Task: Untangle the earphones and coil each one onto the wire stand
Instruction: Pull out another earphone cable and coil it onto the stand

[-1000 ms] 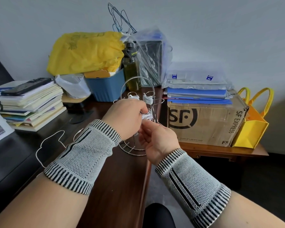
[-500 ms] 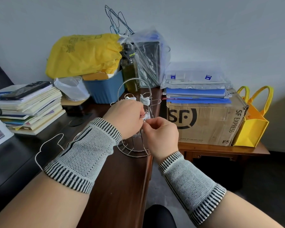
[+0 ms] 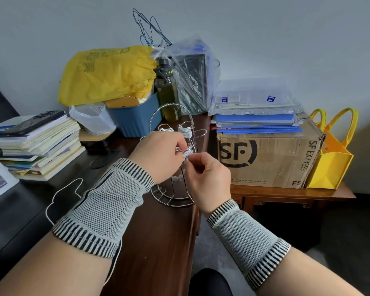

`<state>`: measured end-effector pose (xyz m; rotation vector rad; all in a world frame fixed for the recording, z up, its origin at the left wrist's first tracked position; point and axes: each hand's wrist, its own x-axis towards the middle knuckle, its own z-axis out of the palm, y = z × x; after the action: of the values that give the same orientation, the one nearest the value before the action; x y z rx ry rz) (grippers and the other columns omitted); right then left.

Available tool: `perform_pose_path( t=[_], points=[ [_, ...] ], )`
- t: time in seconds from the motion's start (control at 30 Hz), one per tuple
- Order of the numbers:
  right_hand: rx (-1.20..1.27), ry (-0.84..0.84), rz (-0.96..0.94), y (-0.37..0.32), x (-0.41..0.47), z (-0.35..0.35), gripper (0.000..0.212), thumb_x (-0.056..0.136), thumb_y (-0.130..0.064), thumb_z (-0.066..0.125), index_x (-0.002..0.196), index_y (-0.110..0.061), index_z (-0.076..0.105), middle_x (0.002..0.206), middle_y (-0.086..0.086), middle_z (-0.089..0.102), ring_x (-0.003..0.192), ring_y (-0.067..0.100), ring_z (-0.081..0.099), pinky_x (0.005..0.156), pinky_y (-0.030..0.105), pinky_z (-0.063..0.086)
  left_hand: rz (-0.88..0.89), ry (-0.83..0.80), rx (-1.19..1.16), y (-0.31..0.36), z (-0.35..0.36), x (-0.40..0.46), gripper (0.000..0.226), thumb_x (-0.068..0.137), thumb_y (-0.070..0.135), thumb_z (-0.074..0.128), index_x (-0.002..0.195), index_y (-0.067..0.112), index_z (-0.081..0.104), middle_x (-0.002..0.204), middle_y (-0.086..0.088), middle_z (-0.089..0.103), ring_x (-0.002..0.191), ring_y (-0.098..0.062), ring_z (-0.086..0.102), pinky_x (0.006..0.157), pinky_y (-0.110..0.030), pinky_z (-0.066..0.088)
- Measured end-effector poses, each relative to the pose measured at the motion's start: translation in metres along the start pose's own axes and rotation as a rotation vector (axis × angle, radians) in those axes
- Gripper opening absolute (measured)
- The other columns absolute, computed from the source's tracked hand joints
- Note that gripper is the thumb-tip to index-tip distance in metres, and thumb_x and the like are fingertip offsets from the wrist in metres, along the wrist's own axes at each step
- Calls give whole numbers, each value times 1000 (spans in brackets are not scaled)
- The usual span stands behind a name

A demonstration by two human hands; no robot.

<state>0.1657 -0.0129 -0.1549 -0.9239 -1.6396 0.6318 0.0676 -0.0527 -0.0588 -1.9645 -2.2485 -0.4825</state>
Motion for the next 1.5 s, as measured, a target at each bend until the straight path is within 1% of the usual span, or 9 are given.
perform_pose_path(
  t=[0.2,0.43,0.6,0.87,1.0,1.13,1.2,1.3,1.5],
  points=[
    [26,12,-27,3,0,1,4,87,-17,68,90,-15,71,74,-16,59,67,0,58,66,7,47,-26,-4,21,2,3,4,22,92,23,59,111,25,70,109,2,70,103,-16,62,94,-34,51],
    [88,12,34,5,2,-1,1,86,-19,70,86,-19,70,69,-24,56,66,-12,57,66,2,44,-9,-24,73,5,2,7,19,91,22,58,100,21,75,101,0,71,97,-19,62,89,-33,50],
    [188,12,147,1,7,-3,22,83,-21,73,70,-34,61,62,-22,59,66,-9,59,62,6,47,-17,-18,63,1,5,8,17,91,30,61,103,25,72,98,3,70,92,-16,62,81,-29,49],
    [283,-52,193,1,-1,0,27,82,-12,72,82,-33,56,69,-12,60,65,0,57,67,14,49,-26,-20,51,-1,8,9,13,91,30,62,100,28,70,99,3,69,90,-15,61,78,-28,47],
    [339,-46,260,1,1,2,17,82,-10,72,84,-24,64,67,-10,63,63,2,59,71,26,55,-27,-27,30,-2,6,9,14,91,30,62,101,27,71,98,4,69,89,-15,60,78,-27,47],
    [626,-52,476,-1,4,0,11,80,-2,74,84,-11,70,79,18,69,66,29,63,74,48,56,-26,-40,13,-4,5,10,14,91,30,62,102,28,71,100,4,69,91,-15,61,78,-26,48],
    [707,-50,547,-1,5,-2,9,78,1,75,83,-6,71,76,18,66,66,27,60,71,45,57,-34,-41,-6,-5,6,9,12,91,30,63,100,30,70,98,5,69,88,-14,61,75,-25,47],
    [784,-59,594,-4,6,-5,9,78,4,73,81,-4,70,69,10,65,62,19,60,62,29,56,-36,-48,-19,-6,7,9,11,90,31,64,99,32,69,96,5,68,85,-14,61,73,-25,47],
    [647,-103,575,-2,14,-5,9,77,-1,76,76,-9,72,72,10,70,66,19,64,73,37,57,-21,-50,-29,-6,6,8,11,91,29,63,88,38,59,95,8,65,91,-13,62,82,-29,51]
  ],
)
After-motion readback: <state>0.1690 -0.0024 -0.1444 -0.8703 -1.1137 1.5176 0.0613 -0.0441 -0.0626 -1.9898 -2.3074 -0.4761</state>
